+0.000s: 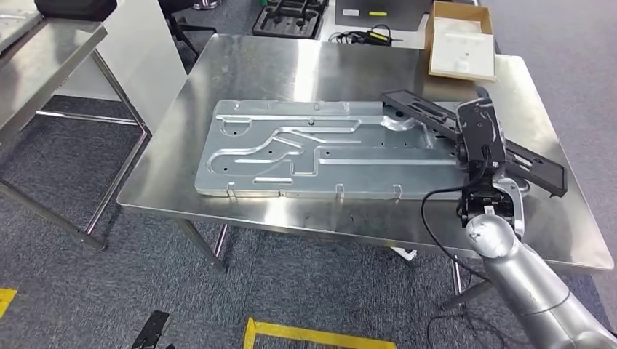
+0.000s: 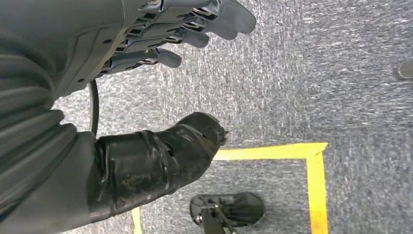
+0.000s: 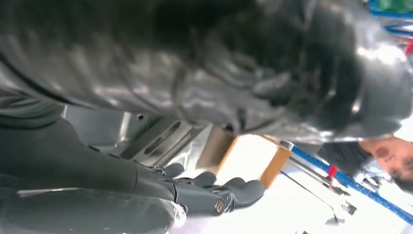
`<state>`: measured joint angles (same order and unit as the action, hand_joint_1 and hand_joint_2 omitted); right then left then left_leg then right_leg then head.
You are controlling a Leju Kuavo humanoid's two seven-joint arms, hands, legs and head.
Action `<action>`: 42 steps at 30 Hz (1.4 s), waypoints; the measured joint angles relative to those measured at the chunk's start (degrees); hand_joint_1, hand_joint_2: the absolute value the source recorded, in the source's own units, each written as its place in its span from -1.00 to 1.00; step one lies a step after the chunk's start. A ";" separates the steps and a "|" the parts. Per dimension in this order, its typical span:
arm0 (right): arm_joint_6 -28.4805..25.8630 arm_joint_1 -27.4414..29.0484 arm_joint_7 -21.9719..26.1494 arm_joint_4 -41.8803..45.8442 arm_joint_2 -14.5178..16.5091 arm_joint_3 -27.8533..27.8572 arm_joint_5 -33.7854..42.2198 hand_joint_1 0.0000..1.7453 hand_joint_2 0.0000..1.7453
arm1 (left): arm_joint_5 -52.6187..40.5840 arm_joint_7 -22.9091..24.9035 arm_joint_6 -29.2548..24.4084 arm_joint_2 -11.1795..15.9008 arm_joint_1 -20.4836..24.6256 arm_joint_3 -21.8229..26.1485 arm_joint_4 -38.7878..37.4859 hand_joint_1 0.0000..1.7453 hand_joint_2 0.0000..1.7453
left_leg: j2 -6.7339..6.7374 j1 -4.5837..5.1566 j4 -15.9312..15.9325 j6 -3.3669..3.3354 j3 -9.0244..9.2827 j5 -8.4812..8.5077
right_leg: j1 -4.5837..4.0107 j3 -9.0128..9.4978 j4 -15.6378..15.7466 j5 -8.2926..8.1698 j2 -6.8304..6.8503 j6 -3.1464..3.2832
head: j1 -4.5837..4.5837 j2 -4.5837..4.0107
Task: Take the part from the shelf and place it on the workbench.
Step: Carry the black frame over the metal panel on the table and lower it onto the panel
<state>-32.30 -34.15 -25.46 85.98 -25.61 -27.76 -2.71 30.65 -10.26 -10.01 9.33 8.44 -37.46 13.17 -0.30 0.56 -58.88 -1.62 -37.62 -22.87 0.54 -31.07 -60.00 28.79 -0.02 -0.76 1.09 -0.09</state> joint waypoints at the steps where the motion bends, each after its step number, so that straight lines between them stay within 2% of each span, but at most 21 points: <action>1: -0.11 0.07 0.09 0.08 0.22 0.01 0.00 -1.00 -1.00 | 0.00 0.02 -0.03 -0.01 -0.13 0.01 -0.01 -1.00 1.00 | -0.03 -0.02 0.05 0.37 -0.10 0.39 | -0.12 -0.23 0.12 -0.37 -0.02 0.33 | 0.02 0.00; 3: -0.26 0.11 0.16 0.15 0.69 -0.01 0.01 -1.00 -1.00 | 0.01 0.06 -0.10 0.00 -0.41 0.02 -0.01 -1.00 1.00 | -0.07 -0.19 -0.38 1.09 -0.67 -0.02 | 0.09 -0.86 0.54 -1.31 0.08 1.10 | -0.08 0.00; 6: -0.41 0.12 0.18 0.37 1.40 -0.02 0.02 -1.00 -1.00 | 0.01 0.08 -0.15 -0.05 -0.57 0.03 -0.01 -1.00 1.00 | -0.06 -0.56 -7.25 2.02 -3.17 -6.97 | 0.38 -2.81 0.91 -3.21 0.21 2.23 | 0.24 0.00; 8: -0.44 0.20 0.19 0.44 1.77 -0.02 0.02 -1.00 -1.00 | 0.02 0.08 -0.19 -0.08 -0.59 0.04 -0.01 -1.00 1.00 | -0.04 -0.82 -13.80 2.48 -4.42 -10.62 | 0.37 -4.51 0.88 -4.46 0.21 2.29 | 0.36 0.00; 10: -0.44 0.36 0.17 0.44 2.01 -0.02 0.02 -1.00 -1.00 | 0.02 0.08 -0.20 -0.10 -0.59 0.04 -0.01 -1.00 1.00 | -0.03 -1.01 -15.21 2.70 -3.06 -9.34 | 0.40 -6.18 0.80 -5.67 0.20 2.08 | 0.37 0.00; 12: -0.44 0.45 0.18 0.47 2.13 -0.01 0.01 -1.00 -1.00 | 0.02 0.08 -0.22 -0.09 -0.54 0.05 -0.01 -1.00 1.00 | -0.06 -1.11 -9.27 2.63 2.07 -6.79 | 0.45 -7.56 0.65 -6.75 0.18 1.68 | 0.38 0.00; 14: -0.50 0.40 0.22 0.58 2.18 0.02 0.01 -1.00 -1.00 | 0.01 0.07 -0.27 -0.03 -0.45 0.07 -0.01 -1.00 1.00 | -0.13 -0.89 -1.50 2.15 7.45 -6.96 | 0.43 -8.27 0.67 -7.76 0.20 1.05 | 0.34 0.00; 16: -0.88 0.37 0.50 0.67 2.32 0.05 0.11 -1.00 -1.00 | -0.06 0.08 -0.28 0.02 -0.42 0.09 -0.01 -1.00 1.00 | -0.17 -0.52 1.52 1.45 8.94 -7.46 | 0.47 -8.27 1.05 -8.78 0.24 0.35 | 0.45 0.00; 18: -1.82 0.56 1.34 0.68 2.48 0.07 0.62 -1.00 -1.00 | -0.15 0.14 -0.28 0.00 -0.44 0.11 -0.01 -1.00 1.00 | 0.03 -0.69 1.88 0.56 8.37 -6.25 | 0.48 -8.48 1.15 -8.92 0.19 -0.34 | 0.58 0.00; 19: -2.38 0.70 1.95 0.68 2.51 0.11 1.15 -1.00 -1.00 | -0.17 0.17 -0.28 -0.02 -0.44 0.11 -0.01 -1.00 1.00 | 0.17 -0.80 2.08 0.06 7.98 -5.53 | 0.47 -8.94 0.26 -7.62 0.14 -0.54 | 0.47 0.00; 22: -4.09 1.54 5.19 0.72 2.84 0.46 6.34 -1.00 -1.00 | -0.18 0.24 -0.28 -0.04 -0.58 0.11 -0.01 -1.00 1.00 | 0.43 -0.73 2.25 -0.88 5.94 -3.51 | 0.50 -11.36 -8.86 0.57 0.09 -0.73 | 0.15 0.00; 24: -5.12 2.49 8.57 0.73 3.39 0.86 13.21 -1.00 -1.00 | -0.18 0.30 -0.28 -0.04 -0.80 0.11 -0.01 -1.00 1.00 | 0.46 -0.60 1.94 -0.92 4.19 -2.37 | 0.52 -11.75 -14.64 2.31 0.09 -0.80 | 0.11 0.00; 25: -5.54 2.91 10.39 0.73 3.73 1.10 16.74 -1.00 -1.00 | -0.18 0.32 -0.28 -0.04 -0.91 0.11 -0.01 -1.00 1.00 | 0.46 -0.56 1.69 -0.85 3.27 -1.87 | 0.53 -10.74 -14.98 1.26 0.09 -0.76 | 0.11 0.00; 27: -6.29 3.41 14.22 0.74 4.37 1.74 21.42 -1.00 -1.00 | -0.25 0.38 -0.27 -0.04 -1.09 0.11 -0.01 -1.00 1.00 | 0.45 -0.53 0.94 -0.58 1.57 -1.07 | 0.51 -6.03 -10.21 -1.17 0.10 -0.49 | 0.11 0.00; 29: -6.80 3.63 18.08 0.87 5.04 2.81 22.92 -1.00 -1.00 | -0.47 0.41 -0.25 -0.03 -1.19 0.11 -0.01 -1.00 1.00 | 0.41 -0.39 0.16 -0.08 0.33 -0.40 | 0.22 -0.67 -2.73 -0.53 0.11 -0.17 | 0.15 0.00; 31: -6.93 4.00 20.61 1.22 5.74 4.30 24.23 -1.00 -1.00 | -0.67 0.52 -0.24 -0.03 -1.23 0.11 -0.01 -1.00 1.00 | 0.38 -0.41 -0.02 0.56 -0.17 0.43 | -0.14 1.23 0.91 0.54 0.08 0.08 | 0.17 0.00; 33: -6.93 4.64 21.43 1.64 6.21 5.67 26.79 -1.00 -1.00 | -0.69 0.69 -0.25 0.01 -1.35 0.11 -0.02 -1.00 1.00 | 0.22 -0.57 0.01 1.26 -0.54 0.74 | -0.05 0.57 1.40 -0.42 0.16 0.64 | 0.13 0.00; 34: -6.93 4.92 21.65 1.81 6.37 6.16 28.62 -1.00 -1.00 | -0.69 0.74 -0.26 0.00 -1.40 0.11 -0.03 -1.00 1.00 | 0.15 -0.64 -0.81 1.60 -1.07 -0.42 | 0.04 0.09 1.54 -1.07 0.23 1.03 | 0.21 0.00; 38: -6.91 6.26 24.15 2.34 6.74 8.09 38.17 -1.00 -1.00 | -0.66 0.86 -0.26 -0.04 -1.40 0.11 -0.03 -1.00 1.00 | 0.14 -1.08 -12.52 2.62 -4.35 -9.94 | 0.23 -2.89 1.60 -3.65 0.27 1.78 | 0.50 0.00; 40: -6.91 7.13 24.94 2.36 6.74 9.20 37.73 -1.00 -1.00 | -0.67 0.91 -0.27 -0.08 -1.38 0.11 -0.03 -1.00 1.00 | 0.14 -1.17 -15.45 2.77 -3.58 -9.35 | 0.27 -4.73 1.36 -4.85 0.26 1.58 | 0.50 0.00; 42: -6.91 7.75 24.74 2.70 6.72 10.47 36.15 -1.00 -1.00 | -0.68 0.92 -0.31 -0.10 -1.35 0.11 -0.03 -1.00 1.00 | 0.12 -1.22 -11.33 2.69 0.79 -6.43 | 0.37 -6.41 0.98 -5.92 0.24 1.20 | 0.50 0.00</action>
<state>-39.21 -26.40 -0.73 88.68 -18.88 -17.29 33.44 29.97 -9.34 -10.32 9.22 7.09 -37.35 13.14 -0.18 -0.66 -70.21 1.07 -36.83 -29.30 0.91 -37.48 -59.02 22.87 0.23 0.44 1.59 -0.09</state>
